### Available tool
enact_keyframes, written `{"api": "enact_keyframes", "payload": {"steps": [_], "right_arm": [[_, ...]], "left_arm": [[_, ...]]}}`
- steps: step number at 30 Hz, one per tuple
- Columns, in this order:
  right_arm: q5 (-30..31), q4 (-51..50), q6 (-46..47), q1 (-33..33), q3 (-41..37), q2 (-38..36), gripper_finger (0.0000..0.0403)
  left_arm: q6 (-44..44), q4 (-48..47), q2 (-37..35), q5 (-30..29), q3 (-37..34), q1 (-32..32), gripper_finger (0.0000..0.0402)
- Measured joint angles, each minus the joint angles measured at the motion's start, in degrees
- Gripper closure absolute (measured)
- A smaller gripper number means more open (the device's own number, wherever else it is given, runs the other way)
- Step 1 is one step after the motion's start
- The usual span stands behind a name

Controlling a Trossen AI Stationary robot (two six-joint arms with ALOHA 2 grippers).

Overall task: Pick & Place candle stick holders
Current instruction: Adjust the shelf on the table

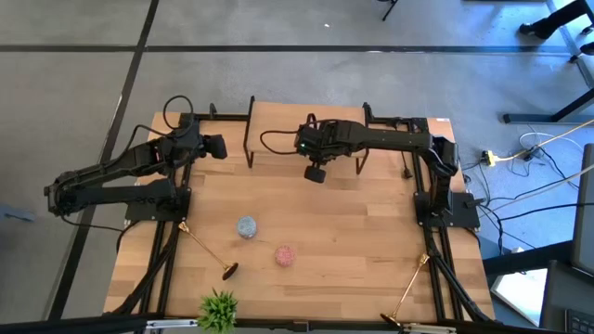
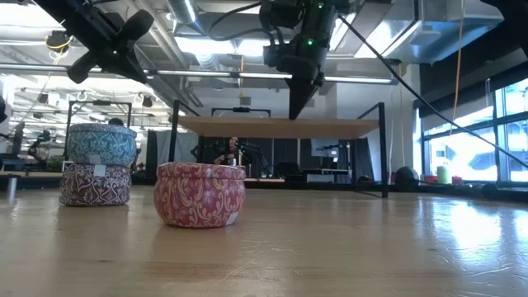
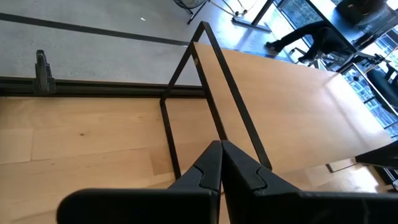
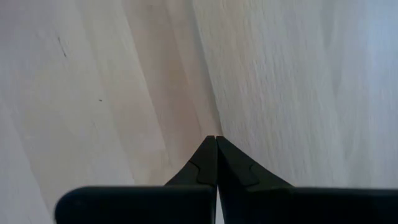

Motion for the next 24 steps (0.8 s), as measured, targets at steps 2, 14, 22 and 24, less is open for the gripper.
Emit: {"api": "enact_keyframes", "payload": {"steps": [2, 14, 22, 24], "right_arm": [[0.06, -0.89, 0.06, 0.25, 0.00, -0.01, 0.0403], [-0.07, -8.47, 2.49, 4.45, -0.03, -1.46, 0.0403], [-4.28, -10.81, 9.41, 5.45, -0.04, -3.20, 0.0403], [-5.44, -8.82, 10.43, 5.79, -0.02, -4.46, 0.0403]], "left_arm": [[0.00, 0.00, -0.01, 0.02, 0.00, 0.00, 0.0400], [0.11, 0.00, -0.03, 0.18, 0.00, 0.00, 0.0400], [-0.45, 0.01, -1.27, 1.22, 0.00, 0.00, 0.0400], [-0.68, 0.26, -1.82, 1.48, 0.00, 0.00, 0.0400]]}}
